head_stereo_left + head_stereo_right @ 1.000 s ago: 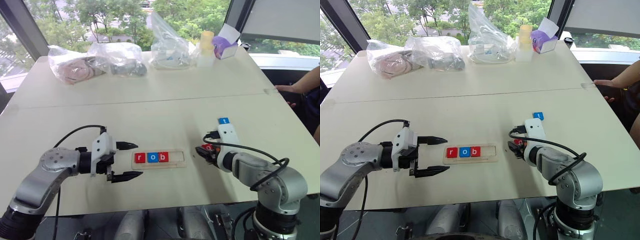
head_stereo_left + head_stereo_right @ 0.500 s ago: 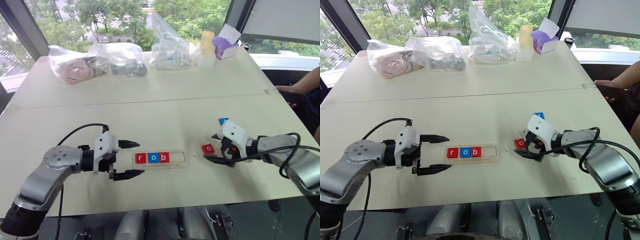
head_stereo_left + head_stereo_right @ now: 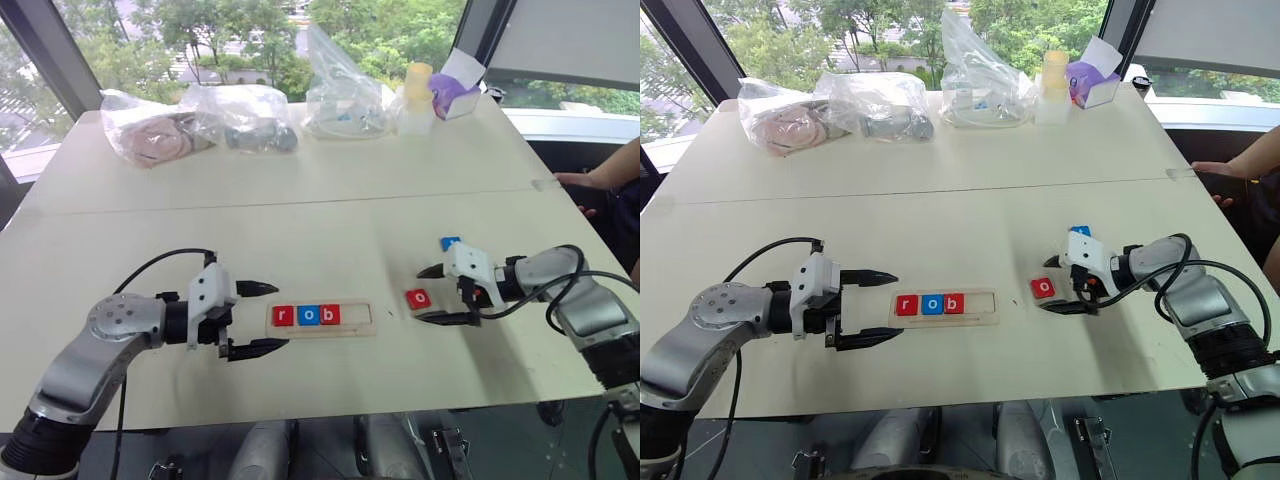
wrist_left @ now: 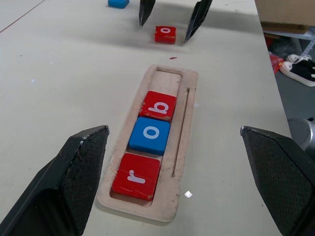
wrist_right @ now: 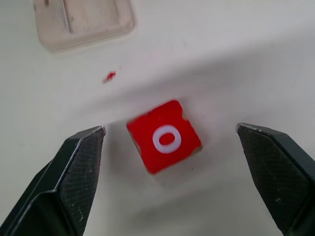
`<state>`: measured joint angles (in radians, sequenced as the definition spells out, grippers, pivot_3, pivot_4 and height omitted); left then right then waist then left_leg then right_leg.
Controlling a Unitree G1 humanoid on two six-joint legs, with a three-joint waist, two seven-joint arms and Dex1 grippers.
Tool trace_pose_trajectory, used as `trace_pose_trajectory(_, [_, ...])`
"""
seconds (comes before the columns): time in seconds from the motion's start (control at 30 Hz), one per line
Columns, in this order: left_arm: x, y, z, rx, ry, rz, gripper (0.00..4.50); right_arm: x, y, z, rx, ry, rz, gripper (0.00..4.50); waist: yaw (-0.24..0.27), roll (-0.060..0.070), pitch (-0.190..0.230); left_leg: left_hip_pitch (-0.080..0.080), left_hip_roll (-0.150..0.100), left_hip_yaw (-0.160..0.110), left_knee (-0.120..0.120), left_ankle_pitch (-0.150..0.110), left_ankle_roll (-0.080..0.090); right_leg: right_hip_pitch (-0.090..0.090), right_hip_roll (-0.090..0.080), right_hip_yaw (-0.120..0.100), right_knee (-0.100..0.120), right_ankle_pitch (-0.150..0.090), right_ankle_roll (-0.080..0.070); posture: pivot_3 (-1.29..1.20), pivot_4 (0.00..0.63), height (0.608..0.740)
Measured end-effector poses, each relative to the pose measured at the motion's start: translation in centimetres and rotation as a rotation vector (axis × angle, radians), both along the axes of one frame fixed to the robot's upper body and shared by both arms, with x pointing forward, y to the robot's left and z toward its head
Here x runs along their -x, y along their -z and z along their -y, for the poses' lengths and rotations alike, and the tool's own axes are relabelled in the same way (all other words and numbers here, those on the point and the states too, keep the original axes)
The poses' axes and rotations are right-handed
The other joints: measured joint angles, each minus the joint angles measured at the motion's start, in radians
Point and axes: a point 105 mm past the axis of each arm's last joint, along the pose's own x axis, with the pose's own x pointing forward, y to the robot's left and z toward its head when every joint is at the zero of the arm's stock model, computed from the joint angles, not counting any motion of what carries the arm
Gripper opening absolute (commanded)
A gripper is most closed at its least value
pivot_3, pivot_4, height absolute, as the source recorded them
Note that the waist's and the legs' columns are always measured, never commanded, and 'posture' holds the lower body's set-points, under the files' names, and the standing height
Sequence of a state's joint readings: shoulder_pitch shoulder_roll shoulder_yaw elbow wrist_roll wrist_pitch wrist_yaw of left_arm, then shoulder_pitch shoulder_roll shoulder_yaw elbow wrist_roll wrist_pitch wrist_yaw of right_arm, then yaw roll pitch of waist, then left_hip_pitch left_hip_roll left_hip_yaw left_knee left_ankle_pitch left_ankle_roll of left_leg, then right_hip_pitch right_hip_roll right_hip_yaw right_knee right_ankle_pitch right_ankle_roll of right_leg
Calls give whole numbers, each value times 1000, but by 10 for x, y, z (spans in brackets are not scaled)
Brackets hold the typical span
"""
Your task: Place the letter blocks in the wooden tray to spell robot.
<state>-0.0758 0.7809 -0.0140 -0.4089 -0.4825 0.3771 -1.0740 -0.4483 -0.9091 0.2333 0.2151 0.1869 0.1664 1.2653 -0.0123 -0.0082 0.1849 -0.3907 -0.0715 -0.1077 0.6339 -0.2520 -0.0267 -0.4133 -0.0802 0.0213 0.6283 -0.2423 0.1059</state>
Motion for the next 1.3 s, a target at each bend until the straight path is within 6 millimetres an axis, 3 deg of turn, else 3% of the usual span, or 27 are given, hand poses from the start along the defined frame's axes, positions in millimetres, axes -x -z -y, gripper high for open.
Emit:
trace_pose_trajectory(0.07, [0,0,0,0,-2,-1,4500,-1,0,-1,-1,-10,3,3622,-1,0,0,0,0,0,0,0,0,0,0,0,0,0,0,0,150,740])
trace_pose_trajectory(0.23, [0,0,0,-1,-3,-1,4500,-2,1,-5,-29,-14,-1,1123,0,0,0,0,0,0,0,0,0,0,0,0,0,0,0,0,150,740])
trace_pose_trajectory(0.47, [0,0,0,-1,-2,-1,4500,5,-3,-27,-55,-54,-5,1131,1,0,0,0,0,0,0,0,0,0,-1,0,0,0,0,0,150,740])
trace_pose_trajectory(0.73, [1,0,0,-2,0,-1,4500,26,-34,-72,-110,-130,20,1131,2,0,0,0,0,-1,0,0,0,0,-1,0,0,0,0,0,150,740])
trace_pose_trajectory(0.9, [1,0,0,-1,1,1,4500,29,-18,-89,-82,-123,1,1131,2,0,0,0,0,-1,0,0,0,-1,-1,0,0,0,0,0,150,740])
trace_pose_trajectory(1.3, [2,-3,3,-1,7,15,4500,28,-4,-102,-52,-115,-4,1131,0,0,0,0,0,-1,0,0,0,-1,-1,0,0,0,0,0,150,740])
